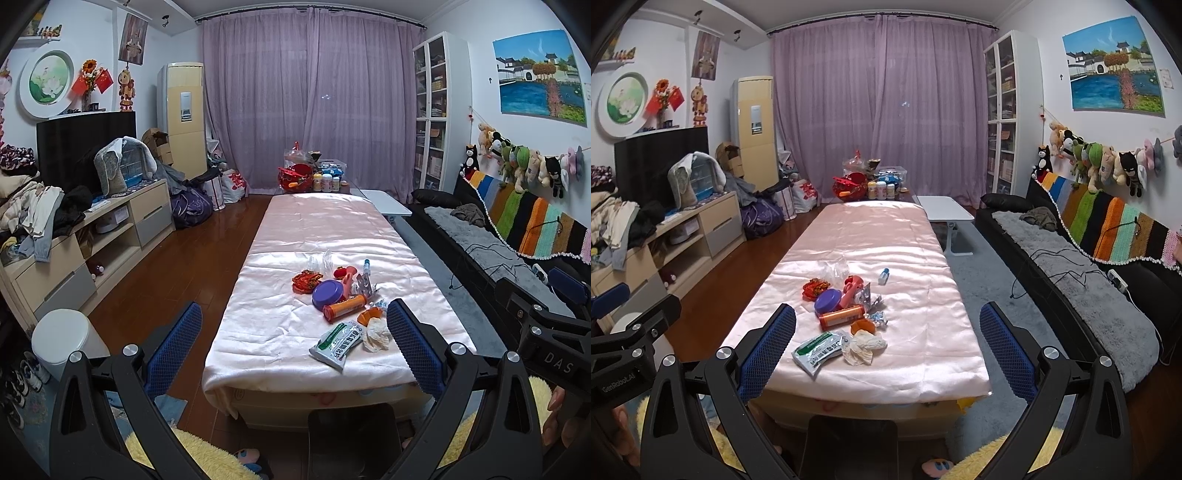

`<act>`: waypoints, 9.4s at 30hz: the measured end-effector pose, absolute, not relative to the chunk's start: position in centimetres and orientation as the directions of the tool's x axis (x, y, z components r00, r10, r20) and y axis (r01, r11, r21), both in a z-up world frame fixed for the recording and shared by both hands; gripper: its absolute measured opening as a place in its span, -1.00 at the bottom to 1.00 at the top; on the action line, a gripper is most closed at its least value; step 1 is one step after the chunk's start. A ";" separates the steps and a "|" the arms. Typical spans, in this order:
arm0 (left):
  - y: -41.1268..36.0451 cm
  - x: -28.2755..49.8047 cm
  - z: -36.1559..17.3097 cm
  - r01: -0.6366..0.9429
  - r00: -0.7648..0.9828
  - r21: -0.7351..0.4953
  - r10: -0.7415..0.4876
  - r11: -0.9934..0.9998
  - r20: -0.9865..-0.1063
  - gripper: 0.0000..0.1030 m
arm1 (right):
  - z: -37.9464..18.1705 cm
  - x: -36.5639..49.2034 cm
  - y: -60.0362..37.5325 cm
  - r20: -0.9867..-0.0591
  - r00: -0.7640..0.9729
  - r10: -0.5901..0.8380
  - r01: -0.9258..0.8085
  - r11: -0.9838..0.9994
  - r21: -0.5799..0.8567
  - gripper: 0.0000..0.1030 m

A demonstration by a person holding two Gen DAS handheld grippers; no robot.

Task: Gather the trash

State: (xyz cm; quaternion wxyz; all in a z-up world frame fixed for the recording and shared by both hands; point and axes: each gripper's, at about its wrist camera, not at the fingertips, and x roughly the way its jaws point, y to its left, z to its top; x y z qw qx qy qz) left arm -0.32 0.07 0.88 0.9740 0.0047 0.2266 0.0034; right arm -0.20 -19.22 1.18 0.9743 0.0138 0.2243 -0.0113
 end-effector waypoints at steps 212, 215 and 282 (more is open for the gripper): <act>-2.6 22.0 -16.5 0.232 0.575 -0.079 -0.203 0.969 -0.793 0.84 | -15.9 23.5 -22.1 -0.781 0.580 0.231 -0.116 0.973 0.202 0.08; -3.0 23.8 -17.0 0.235 0.568 -0.076 -0.200 0.969 -0.798 0.83 | -16.3 25.3 -22.2 -0.789 0.570 0.230 -0.118 0.973 0.199 -0.04; -4.4 12.4 -16.7 0.332 0.559 -0.093 -0.275 0.939 -0.782 -0.41 | -15.9 14.3 -21.2 -0.746 0.599 0.289 -0.157 0.957 0.245 -0.70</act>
